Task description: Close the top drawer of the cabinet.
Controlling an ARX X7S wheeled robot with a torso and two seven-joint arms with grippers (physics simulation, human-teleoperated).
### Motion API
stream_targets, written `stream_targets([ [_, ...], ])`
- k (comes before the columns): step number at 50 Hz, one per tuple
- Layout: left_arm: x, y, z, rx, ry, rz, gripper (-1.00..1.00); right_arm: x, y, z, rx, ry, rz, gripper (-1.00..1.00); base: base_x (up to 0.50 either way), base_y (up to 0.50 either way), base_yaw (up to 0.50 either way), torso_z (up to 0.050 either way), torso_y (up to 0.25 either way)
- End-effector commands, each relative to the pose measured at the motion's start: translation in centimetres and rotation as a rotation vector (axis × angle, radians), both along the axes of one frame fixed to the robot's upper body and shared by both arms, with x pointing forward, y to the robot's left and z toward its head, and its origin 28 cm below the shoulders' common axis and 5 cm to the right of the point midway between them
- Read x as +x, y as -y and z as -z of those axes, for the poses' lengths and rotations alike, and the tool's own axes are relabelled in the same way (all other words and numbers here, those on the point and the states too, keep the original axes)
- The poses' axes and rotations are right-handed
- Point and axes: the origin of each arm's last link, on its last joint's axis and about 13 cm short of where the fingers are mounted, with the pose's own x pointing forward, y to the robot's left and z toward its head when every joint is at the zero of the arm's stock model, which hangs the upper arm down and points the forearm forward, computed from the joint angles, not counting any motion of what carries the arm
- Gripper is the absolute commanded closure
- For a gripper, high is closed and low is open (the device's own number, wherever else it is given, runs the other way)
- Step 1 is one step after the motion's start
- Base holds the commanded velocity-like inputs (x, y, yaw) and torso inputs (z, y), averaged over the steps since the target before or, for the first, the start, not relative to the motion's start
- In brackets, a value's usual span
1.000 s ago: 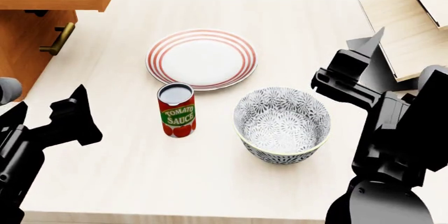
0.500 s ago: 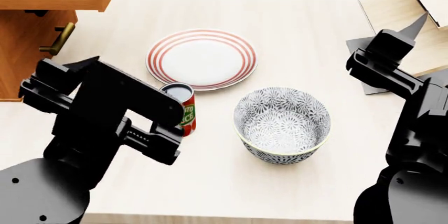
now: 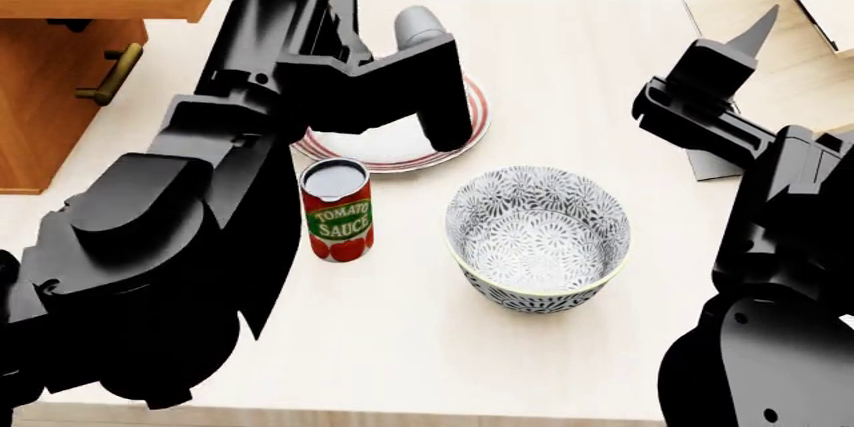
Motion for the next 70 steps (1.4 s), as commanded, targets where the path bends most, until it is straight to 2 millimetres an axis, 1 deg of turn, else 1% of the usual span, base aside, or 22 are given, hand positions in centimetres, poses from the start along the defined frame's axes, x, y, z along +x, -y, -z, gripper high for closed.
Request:
stream_targets([
  [1,3.0,0.7,-1.3,0.257,0.118,-0.024,-1.00,0.5,-0.2,0.1,-0.006,0.005,-0.033,-1.00,0.00,0.00,0.00,0.000,0.000],
  [4,3.2,0.7,-0.1,0.294,0.105,-0.015,-1.00,0.5,-0.2,0.0,-0.006,0.009,-0.036,-1.00,0.00,0.00,0.00,0.000,0.000],
  [8,3.6,0.2,0.8,0.298,0.082,-0.027,-1.00,0.4,-0.2,0.0,-0.008,0.010,-0.038,-1.00,0.02,0.00,0.00,0.000,0.000],
  [11,3.8,-0.5,1.6,0.263,0.076,-0.077,-1.00,0.3,-0.2,0.0,-0.014,0.010,-0.038,-1.00,0.37,0.00,0.00,0.000,0.000],
  [12,3.9,-0.8,1.9,0.301,0.102,-0.100,-1.00,0.2,-0.2,0.0,-0.017,0.005,-0.041,-1.00,0.50,0.00,0.00,0.000,0.000],
  [13,4.0,-1.1,2.0,0.265,0.093,-0.119,-1.00,0.2,-0.2,0.0,-0.017,0.002,-0.040,-1.00,0.50,0.00,0.00,0.000,0.000],
  [16,4.3,-1.2,2.8,0.148,-0.026,-0.089,-1.00,0.2,-0.2,0.0,-0.018,-0.006,-0.033,-1.00,0.49,0.00,0.00,0.000,0.000],
  [17,4.4,-1.3,2.9,0.165,-0.020,-0.091,-1.00,0.2,-0.2,0.0,-0.017,-0.008,-0.030,-1.00,0.38,0.00,0.00,0.000,0.000],
  [18,4.5,-1.4,3.5,0.129,-0.082,-0.080,-1.00,0.1,-0.2,-0.1,-0.018,-0.008,-0.028,-1.00,0.00,0.00,0.00,0.000,0.000],
  [20,4.6,-1.6,3.2,0.079,-0.128,-0.089,-1.00,0.0,-0.2,-0.2,-0.020,0.005,-0.023,-1.00,0.00,0.00,0.00,0.000,0.000],
  [23,4.8,-2.2,3.7,0.118,-0.180,-0.123,-1.00,-0.3,-0.1,-0.5,-0.007,0.021,-0.034,-1.00,0.00,0.00,0.00,0.000,0.000],
  [25,4.7,-2.5,4.1,0.073,-0.185,-0.163,-1.00,-0.4,-0.1,-0.5,-0.007,0.031,-0.037,-1.00,0.35,0.00,0.00,0.000,0.000],
  [27,4.6,-2.4,4.2,0.066,-0.178,-0.168,-1.00,-0.3,-0.1,-0.5,-0.009,0.026,-0.042,-1.00,0.50,0.00,0.00,0.000,0.000],
  [34,4.4,-2.4,5.6,0.117,-0.265,-0.164,-1.00,-0.5,-0.2,-0.7,-0.018,0.018,-0.038,-1.00,0.50,0.00,0.00,0.000,0.000],
  [37,4.3,-2.4,5.5,0.130,-0.275,-0.177,-1.00,-0.6,-0.2,-0.7,-0.014,0.021,-0.036,-1.00,0.21,0.00,0.00,0.000,0.000],
  [42,4.6,-2.8,4.8,0.087,-0.190,-0.196,-1.00,-0.8,-0.2,-1.0,-0.009,0.037,-0.041,-1.00,0.32,0.00,0.00,0.000,0.000],
  [49,4.8,-3.0,5.2,0.077,-0.172,-0.186,-1.00,-0.6,-0.2,-0.9,-0.018,0.028,-0.037,-1.00,0.50,0.00,0.00,0.000,0.000],
  [53,4.9,-3.2,5.1,-0.013,-0.188,-0.207,-1.00,-0.6,-0.3,-0.9,-0.024,0.023,-0.034,-1.00,0.39,0.00,0.00,0.000,0.004],
  [57,4.9,-3.8,5.0,-0.046,-0.196,-0.260,-1.00,-0.7,-0.2,-1.0,-0.030,0.025,-0.022,-1.00,0.05,0.00,0.00,0.000,0.000],
  [60,4.9,-4.1,5.3,-0.032,-0.199,-0.285,-1.00,-0.7,-0.3,-1.1,-0.029,0.028,-0.026,-1.00,0.00,0.00,0.00,0.000,0.000],
  [66,4.8,-5.2,5.7,-0.095,-0.198,-0.407,-1.00,-0.6,-0.4,-1.2,-0.028,0.031,-0.031,-1.00,0.00,0.00,0.00,0.000,0.000],
  [70,4.7,-5.6,6.0,-0.173,-0.206,-0.459,-1.00,-0.7,-0.5,-1.3,-0.026,0.033,-0.033,-1.00,0.00,0.00,0.00,0.000,0.000],
])
